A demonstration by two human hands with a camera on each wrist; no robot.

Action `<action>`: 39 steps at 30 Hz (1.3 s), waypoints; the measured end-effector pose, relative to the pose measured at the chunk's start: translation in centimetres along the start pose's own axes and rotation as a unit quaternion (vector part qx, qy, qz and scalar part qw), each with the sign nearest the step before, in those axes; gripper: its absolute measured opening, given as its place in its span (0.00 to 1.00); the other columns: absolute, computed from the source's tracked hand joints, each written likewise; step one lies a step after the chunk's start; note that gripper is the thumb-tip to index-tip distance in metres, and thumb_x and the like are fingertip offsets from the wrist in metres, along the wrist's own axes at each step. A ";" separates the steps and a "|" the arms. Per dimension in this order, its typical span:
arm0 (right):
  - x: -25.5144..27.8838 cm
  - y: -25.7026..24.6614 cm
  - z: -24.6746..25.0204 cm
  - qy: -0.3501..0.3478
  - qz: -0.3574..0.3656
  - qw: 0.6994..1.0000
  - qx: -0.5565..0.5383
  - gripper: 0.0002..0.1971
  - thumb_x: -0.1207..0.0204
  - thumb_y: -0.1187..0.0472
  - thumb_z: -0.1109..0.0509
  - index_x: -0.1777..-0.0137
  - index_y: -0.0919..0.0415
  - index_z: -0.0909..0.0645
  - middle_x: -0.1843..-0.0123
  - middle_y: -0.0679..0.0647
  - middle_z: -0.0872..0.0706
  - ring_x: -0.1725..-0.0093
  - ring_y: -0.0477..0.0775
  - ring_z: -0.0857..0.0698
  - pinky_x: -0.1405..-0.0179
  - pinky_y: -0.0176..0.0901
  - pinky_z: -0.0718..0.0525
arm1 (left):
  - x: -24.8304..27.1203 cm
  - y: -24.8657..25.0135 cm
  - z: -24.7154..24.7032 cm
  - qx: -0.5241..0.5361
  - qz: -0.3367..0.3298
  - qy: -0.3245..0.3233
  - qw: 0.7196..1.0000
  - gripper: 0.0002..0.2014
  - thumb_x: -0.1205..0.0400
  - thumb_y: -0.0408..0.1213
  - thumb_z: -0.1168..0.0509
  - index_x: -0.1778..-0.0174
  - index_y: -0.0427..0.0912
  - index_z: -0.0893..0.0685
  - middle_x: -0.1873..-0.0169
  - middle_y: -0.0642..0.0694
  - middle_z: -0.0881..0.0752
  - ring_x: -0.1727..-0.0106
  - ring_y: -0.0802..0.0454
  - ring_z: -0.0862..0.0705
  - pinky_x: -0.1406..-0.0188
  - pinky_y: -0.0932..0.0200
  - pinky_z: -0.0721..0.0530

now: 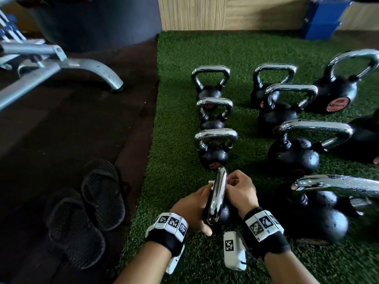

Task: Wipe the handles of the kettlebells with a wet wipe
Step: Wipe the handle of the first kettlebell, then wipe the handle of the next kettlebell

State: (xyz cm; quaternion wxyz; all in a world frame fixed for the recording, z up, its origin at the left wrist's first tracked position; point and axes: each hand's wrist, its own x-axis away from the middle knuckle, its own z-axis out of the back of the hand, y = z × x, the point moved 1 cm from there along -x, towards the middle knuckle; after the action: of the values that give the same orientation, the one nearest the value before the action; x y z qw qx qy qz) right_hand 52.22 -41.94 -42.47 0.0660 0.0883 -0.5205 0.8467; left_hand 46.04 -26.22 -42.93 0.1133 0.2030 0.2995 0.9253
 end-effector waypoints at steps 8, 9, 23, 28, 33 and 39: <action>0.2 -3.5 4.4 -0.116 0.285 0.933 0.184 0.34 0.31 0.70 0.30 0.28 0.39 0.20 0.58 0.43 0.21 0.59 0.43 0.19 0.53 0.35 0.19 | 5.0 3.3 2.5 -0.091 0.035 0.164 0.982 0.54 0.39 0.86 0.36 0.19 0.62 0.32 0.33 0.62 0.18 0.41 0.61 0.13 0.40 0.56 0.12; 0.1 -4.0 4.6 -0.128 0.297 0.923 0.208 0.31 0.30 0.68 0.31 0.29 0.39 0.19 0.57 0.43 0.23 0.58 0.45 0.19 0.53 0.38 0.19 | 5.1 3.9 2.7 -0.099 0.013 0.193 0.976 0.45 0.35 0.82 0.36 0.24 0.62 0.28 0.40 0.62 0.17 0.47 0.63 0.13 0.47 0.60 0.12; 6.9 -1.6 6.4 -0.014 0.271 0.895 0.354 0.25 0.31 0.66 0.27 0.32 0.56 0.16 0.51 0.48 0.16 0.60 0.52 0.12 0.57 0.44 0.15 | 3.8 3.7 8.6 -0.276 -0.065 0.091 0.955 0.36 0.19 0.35 0.33 0.17 0.70 0.32 0.46 0.57 0.18 0.42 0.52 0.18 0.50 0.51 0.16; 6.5 -3.5 7.7 -0.081 0.232 0.910 0.333 0.21 0.28 0.63 0.33 0.36 0.49 0.15 0.52 0.44 0.20 0.51 0.52 0.14 0.51 0.40 0.17 | 3.9 2.7 9.8 -0.246 -0.041 -0.013 0.968 0.47 0.22 0.45 0.24 0.13 0.72 0.46 0.41 0.59 0.19 0.39 0.57 0.22 0.45 0.53 0.17; 4.0 -8.8 11.4 -0.114 0.289 0.917 0.251 0.20 0.32 0.67 0.30 0.41 0.49 0.18 0.54 0.41 0.19 0.57 0.36 0.21 0.58 0.23 0.26 | 3.0 1.8 14.6 -0.260 0.033 -0.070 0.962 0.37 0.18 0.47 0.28 0.15 0.71 0.38 0.34 0.64 0.20 0.44 0.60 0.20 0.49 0.57 0.19; -1.1 -14.8 12.8 -0.138 0.315 0.908 0.240 0.13 0.30 0.68 0.31 0.47 0.56 0.22 0.64 0.42 0.24 0.64 0.32 0.24 0.69 0.27 0.27 | 1.3 1.2 19.2 -0.257 0.089 -0.072 0.960 0.31 0.16 0.50 0.33 0.17 0.70 0.34 0.35 0.64 0.19 0.38 0.60 0.19 0.40 0.56 0.19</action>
State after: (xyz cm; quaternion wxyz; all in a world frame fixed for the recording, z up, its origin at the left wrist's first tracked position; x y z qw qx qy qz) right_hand 57.33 -46.79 -24.16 -0.2999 0.0489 -0.3058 0.9023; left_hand 53.26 -16.99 -27.61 0.0998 0.2588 0.0231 0.9605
